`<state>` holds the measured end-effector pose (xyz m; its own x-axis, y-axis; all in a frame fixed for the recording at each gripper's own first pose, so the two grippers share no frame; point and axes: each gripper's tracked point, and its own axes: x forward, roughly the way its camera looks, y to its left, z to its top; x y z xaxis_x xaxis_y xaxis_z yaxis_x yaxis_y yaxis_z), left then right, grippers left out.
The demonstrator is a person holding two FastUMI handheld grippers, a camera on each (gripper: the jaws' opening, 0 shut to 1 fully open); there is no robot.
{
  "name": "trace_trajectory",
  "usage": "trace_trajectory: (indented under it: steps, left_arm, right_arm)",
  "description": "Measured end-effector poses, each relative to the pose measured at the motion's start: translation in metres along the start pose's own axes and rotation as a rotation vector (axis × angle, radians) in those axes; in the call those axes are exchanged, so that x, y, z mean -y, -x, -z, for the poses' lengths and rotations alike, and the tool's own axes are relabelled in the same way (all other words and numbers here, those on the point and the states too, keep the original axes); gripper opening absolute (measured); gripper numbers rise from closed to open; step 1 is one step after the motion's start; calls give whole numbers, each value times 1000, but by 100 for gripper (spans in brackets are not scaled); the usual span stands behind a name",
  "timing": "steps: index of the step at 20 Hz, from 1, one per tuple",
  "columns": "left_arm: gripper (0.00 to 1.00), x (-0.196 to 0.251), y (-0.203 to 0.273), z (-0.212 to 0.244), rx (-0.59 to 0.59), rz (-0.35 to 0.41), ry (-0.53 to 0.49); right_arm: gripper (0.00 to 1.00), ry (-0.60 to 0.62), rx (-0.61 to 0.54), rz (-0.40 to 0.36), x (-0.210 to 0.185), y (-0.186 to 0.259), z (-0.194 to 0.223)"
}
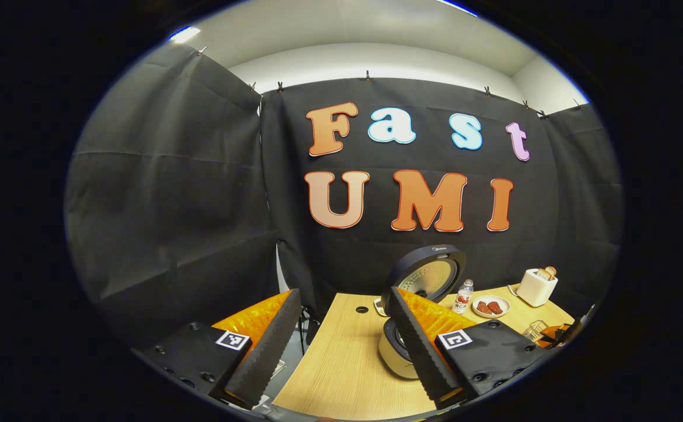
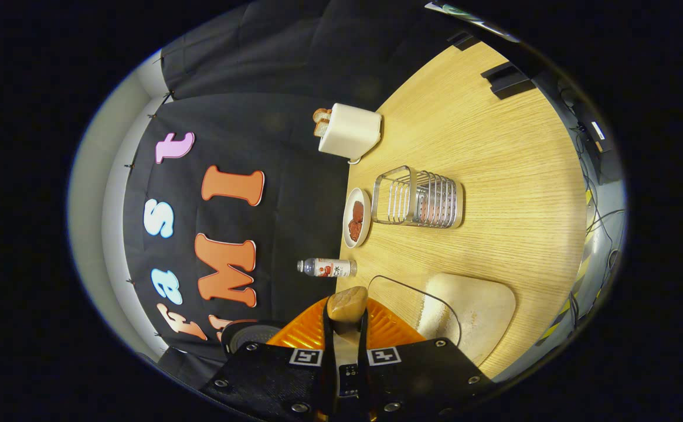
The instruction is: Close the left gripper, press the button to open the rice cooker; take a wooden spoon from the chopstick holder with the right hand, scoop a spoonful of rice and pour it into the rice cooker, then put the wooden spoon back into the chopstick holder.
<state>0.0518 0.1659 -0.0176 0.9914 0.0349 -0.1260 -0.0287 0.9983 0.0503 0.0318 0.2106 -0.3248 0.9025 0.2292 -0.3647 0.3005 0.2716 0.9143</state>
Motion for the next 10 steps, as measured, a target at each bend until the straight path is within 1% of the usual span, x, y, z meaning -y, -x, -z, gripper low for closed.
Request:
trace_trajectory:
  steps: [3, 4, 6, 10]
  left_arm:
    - [100, 5, -5, 2, -7, 4, 3]
    - [98, 8, -6, 4, -11, 9, 13]
    - [98, 12, -7, 5, -12, 17, 18]
    - [99, 17, -13, 12, -24, 20, 18]
  right_arm:
    - [13, -39, 16, -4, -11, 11, -14]
    - [13, -47, 17, -3, -14, 14, -18]
    - [13, -61, 17, -6, -26, 21, -22]
    - [13, -89, 21, -29, -61, 33, -29]
